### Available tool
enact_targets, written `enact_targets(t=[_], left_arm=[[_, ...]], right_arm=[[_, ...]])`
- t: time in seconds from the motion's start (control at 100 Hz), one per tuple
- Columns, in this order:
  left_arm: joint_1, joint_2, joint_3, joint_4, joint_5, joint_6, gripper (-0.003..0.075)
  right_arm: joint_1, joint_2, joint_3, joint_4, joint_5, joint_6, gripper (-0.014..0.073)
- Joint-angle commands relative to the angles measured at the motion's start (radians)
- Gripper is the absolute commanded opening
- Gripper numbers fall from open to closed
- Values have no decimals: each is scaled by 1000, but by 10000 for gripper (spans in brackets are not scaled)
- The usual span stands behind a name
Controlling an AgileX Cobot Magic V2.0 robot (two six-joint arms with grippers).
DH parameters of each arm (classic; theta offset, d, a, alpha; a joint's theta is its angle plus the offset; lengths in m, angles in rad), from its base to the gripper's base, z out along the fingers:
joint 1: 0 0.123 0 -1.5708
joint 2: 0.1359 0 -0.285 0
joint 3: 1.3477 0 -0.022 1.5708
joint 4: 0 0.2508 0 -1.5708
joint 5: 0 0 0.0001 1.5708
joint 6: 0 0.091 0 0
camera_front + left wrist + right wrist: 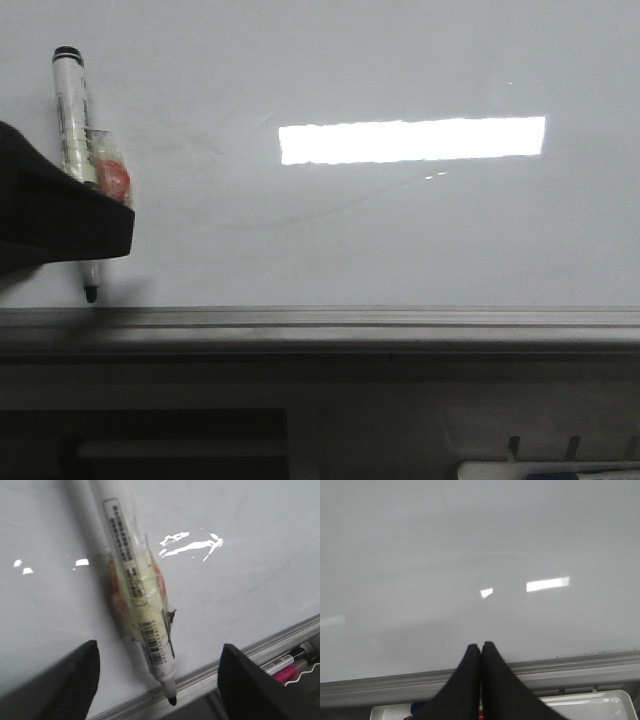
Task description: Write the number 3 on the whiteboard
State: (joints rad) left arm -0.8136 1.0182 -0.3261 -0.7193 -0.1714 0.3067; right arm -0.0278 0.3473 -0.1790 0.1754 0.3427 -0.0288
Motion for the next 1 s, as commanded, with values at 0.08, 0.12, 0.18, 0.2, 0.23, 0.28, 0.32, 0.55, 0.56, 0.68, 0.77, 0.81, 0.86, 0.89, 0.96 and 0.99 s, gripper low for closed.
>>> enact_targets(t=[0.08,0.12,0.18,0.2,0.23,0.28,0.32,0.55,0.56,0.68,0.77,0.81,0.86,0.89,0.96,0.99], left_arm=[[-8,61,-31,-34,-108,-4,430],[-8,81,-31,-47,-108,-4,407],[-8,108,-31,-75,-108,-4,346],[-8,115,-31,-77,-108,-4,325],[-8,126,-31,-78,-108,-4,277],[-8,138,-31,-78,-108,-2,158],[-8,143,-31,-78,-108,-2,76],[-8,143,-31,-7,-87,2,-20],[-8,141,-31,-4,-85,2,-20],[-8,131,-31,103,-54,2,-20],[-8,103,-31,222,-18,2,-20],[-8,90,-31,262,-11,2,-20],[-8,69,-31,315,-9,2,-20],[-8,56,-31,346,-9,2,-20],[-8,29,-31,421,-20,2,-20],[-8,19,-31,447,-27,2,-20]], right_arm=[[-4,14,-37,2,-81,-1,-48],[-4,14,-37,2,-81,-1,-48],[-4,14,-37,2,-80,-1,-48],[-4,14,-37,2,-80,-1,-48],[-4,14,-37,2,-78,-1,-48],[-4,14,-37,2,-76,-1,-48],[-4,14,-37,5,-76,-1,-48],[6,16,-70,192,-21,-5,-48],[9,19,-74,192,-18,-6,-47],[75,39,-116,214,11,-118,-47],[148,57,-134,251,37,-223,-46],[189,66,-138,272,45,-262,-39],[242,77,-138,303,49,-306,-17],[283,87,-138,315,44,-333,6],[370,106,-138,315,23,-406,89],[406,114,-138,315,14,-434,129]])
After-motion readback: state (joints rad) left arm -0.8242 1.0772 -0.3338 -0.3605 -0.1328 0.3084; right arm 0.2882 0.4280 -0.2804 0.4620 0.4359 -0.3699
